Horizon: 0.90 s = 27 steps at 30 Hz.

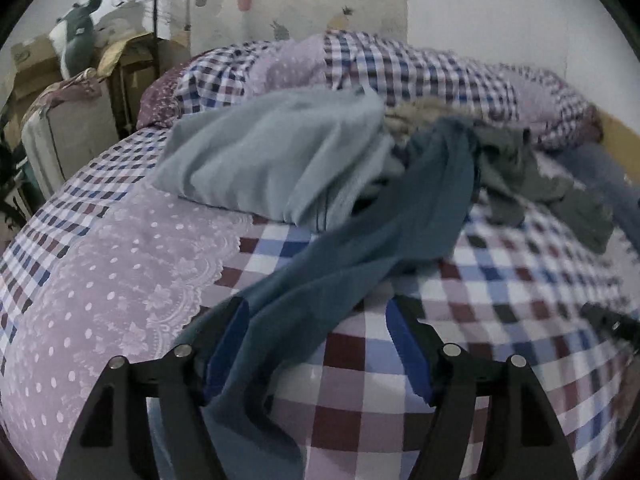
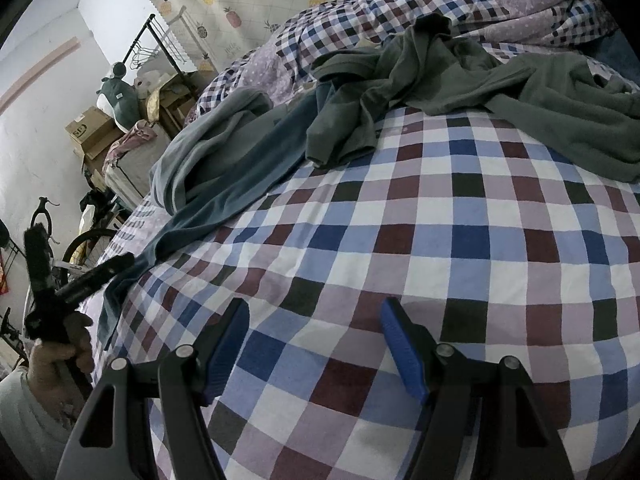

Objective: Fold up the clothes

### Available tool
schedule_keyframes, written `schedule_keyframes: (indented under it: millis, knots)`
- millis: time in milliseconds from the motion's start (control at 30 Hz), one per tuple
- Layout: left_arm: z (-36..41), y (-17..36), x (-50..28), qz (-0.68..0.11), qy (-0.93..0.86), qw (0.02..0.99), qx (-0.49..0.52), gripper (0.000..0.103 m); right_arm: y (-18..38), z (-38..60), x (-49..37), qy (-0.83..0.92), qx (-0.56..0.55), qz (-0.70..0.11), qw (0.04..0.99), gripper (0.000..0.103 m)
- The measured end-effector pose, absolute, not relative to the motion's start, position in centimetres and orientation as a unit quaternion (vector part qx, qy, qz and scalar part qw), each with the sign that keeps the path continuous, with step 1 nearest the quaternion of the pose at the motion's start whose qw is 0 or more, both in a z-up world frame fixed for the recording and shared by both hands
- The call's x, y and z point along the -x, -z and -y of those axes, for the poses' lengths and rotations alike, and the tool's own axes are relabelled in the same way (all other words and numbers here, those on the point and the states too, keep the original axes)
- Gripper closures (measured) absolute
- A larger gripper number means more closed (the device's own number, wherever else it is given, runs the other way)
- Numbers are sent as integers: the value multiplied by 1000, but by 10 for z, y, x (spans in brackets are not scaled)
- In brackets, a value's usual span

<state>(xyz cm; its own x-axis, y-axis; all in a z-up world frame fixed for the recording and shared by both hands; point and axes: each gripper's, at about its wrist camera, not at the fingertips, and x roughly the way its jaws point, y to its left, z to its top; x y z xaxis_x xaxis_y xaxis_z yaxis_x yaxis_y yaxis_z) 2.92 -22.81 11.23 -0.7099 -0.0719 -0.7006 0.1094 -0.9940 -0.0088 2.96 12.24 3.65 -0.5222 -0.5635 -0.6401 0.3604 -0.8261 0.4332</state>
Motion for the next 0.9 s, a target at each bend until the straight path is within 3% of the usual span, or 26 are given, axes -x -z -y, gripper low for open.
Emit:
schedule_keyframes:
  millis: [467, 533, 600, 700, 767, 900]
  knots:
    - [209, -87, 25, 34, 903, 65, -424, 29, -33, -124, -28, 860, -411, 135, 271, 31]
    - [212, -85, 29, 26, 903, 68, -423, 39, -33, -124, -28, 860, -411, 136, 271, 31]
    - [217, -87, 28, 10, 906, 76, -417, 65, -33, -124, -27, 859, -412, 137, 272, 31]
    - [225, -91, 26, -15, 909, 87, -408, 91, -32, -124, -25, 858, -414, 137, 272, 31]
    - [235, -100, 19, -55, 916, 91, -388, 97, -32, -124, -25, 858, -413, 137, 271, 31]
    - [248, -141, -5, -91, 942, 110, -302, 98, -32, -123, -24, 859, -413, 137, 270, 31]
